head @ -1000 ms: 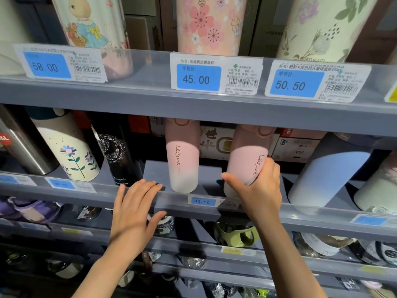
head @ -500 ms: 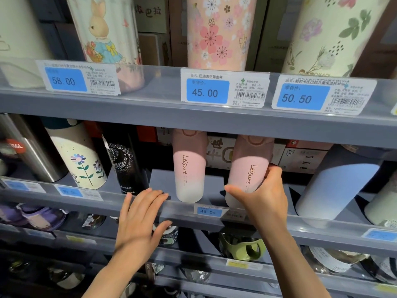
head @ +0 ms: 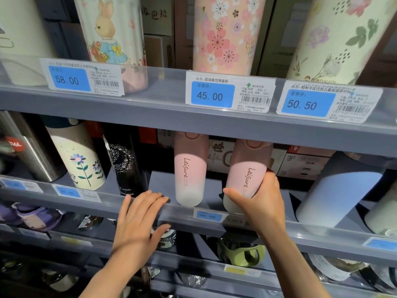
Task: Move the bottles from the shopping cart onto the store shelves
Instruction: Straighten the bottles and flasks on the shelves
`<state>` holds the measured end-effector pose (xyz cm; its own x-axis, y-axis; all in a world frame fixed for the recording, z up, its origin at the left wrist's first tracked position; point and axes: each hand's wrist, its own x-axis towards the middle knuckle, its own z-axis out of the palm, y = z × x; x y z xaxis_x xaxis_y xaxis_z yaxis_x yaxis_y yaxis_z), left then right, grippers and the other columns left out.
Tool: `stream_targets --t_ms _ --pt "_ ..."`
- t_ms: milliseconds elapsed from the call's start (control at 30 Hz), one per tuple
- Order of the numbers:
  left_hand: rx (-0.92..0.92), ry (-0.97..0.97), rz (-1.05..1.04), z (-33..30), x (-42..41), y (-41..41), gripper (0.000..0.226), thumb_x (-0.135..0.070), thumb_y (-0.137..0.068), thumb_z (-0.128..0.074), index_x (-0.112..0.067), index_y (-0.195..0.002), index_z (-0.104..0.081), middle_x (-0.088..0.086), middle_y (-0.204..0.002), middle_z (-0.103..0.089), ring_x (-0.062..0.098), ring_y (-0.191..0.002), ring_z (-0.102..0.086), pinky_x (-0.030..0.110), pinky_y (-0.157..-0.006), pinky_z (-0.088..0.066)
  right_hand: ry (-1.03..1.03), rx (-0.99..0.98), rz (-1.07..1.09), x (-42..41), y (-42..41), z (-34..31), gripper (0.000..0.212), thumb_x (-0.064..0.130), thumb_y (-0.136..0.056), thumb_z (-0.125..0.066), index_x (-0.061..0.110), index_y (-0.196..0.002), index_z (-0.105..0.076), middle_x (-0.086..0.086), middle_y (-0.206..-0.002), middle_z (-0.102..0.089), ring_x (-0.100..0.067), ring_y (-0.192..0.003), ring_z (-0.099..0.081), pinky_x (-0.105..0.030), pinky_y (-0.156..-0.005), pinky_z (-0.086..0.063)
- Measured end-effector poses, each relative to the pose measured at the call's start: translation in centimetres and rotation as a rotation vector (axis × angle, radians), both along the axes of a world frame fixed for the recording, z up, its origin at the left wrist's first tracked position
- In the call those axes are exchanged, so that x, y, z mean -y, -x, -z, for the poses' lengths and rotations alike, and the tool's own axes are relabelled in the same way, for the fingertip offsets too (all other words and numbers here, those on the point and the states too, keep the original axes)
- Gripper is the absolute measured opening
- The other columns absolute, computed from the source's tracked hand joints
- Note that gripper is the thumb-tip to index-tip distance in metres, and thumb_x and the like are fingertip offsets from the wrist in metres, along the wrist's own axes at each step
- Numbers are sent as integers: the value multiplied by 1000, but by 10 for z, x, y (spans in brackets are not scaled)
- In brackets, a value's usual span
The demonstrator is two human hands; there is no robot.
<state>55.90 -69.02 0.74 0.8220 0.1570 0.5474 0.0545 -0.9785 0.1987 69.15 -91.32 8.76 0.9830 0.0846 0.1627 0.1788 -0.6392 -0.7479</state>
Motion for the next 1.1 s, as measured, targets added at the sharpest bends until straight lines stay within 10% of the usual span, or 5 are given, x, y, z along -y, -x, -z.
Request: stream_targets --t_ms 300,433,567,833,1100 --pt "-2 -2 44 -1 -3 2 50 -42 -83 -49 -17 -125 -57 -2 -126 -59 20 -127 -44 39 -119 -7 -11 69 2 4 12 -2 85 53 -62 -81 17 -126 -38 2 -116 -44 -18 -107 -50 -39 -83 -49" --pt "31 -10 34 2 -2 1 57 -27 -74 -81 -12 -124 -59 3 -126 -60 23 -126 -45 49 -116 -17 -28 111 39 23 38 -6 98 50 -70 -78 18 -147 -26 0 -139 -39 -16 -125 -43 -33 -97 -41" --pt "93 27 20 3 11 -1 62 -55 -97 -32 -9 -130 -55 9 -135 -56 29 -130 -42 45 -122 -7 -17 151 75 55 56 -12 82 43 -76 -75 21 -144 -34 3 -133 -41 -13 -121 -45 -29 -97 -41" --pt "267 23 435 -12 103 -30 47 -31 -87 -53 -17 -131 -50 3 -134 -55 22 -120 -51 38 -109 -33 -221 175 279 111 55 -9 58 27 -81 -75 22 -131 -46 4 -120 -48 -15 -110 -51 -36 -91 -46" --pt "87 -98 409 -13 186 -81 59 -38 -86 -51 -17 -140 -47 1 -144 -50 18 -132 -44 38 -112 -27 -362 60 141 164 -1 -14 89 26 -71 -83 28 -143 -31 7 -138 -42 -9 -124 -42 -36 -105 -38"
